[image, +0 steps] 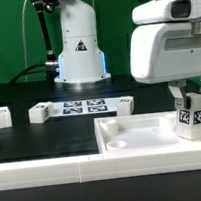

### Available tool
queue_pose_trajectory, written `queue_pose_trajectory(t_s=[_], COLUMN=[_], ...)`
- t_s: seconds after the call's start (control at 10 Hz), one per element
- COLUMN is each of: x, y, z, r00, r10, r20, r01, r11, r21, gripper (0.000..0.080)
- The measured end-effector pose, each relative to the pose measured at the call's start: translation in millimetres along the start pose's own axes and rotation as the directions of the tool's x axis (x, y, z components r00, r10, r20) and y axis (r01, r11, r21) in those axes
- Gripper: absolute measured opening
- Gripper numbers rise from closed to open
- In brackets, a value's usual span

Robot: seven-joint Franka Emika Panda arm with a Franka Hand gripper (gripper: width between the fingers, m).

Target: Assemble one leg

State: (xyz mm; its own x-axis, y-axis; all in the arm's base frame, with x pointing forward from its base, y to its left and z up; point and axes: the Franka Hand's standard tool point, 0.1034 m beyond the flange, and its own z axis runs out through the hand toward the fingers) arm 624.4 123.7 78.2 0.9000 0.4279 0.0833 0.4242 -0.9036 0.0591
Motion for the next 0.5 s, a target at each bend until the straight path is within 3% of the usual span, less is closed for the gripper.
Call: queue_pose_trajectory(t_s=[0.3,0.5], x=[-0.5,-1.7], y=[-0.3,2.1], z=[0.1,1.2], r00=[0.947,0.838], r10=[0.321,0.545], r20=[-0.018,-0.026], r01=[-0.321,-0.544], r11=[0.947,0.838], r21=[0.009,0.029], gripper=[0.029,0.029])
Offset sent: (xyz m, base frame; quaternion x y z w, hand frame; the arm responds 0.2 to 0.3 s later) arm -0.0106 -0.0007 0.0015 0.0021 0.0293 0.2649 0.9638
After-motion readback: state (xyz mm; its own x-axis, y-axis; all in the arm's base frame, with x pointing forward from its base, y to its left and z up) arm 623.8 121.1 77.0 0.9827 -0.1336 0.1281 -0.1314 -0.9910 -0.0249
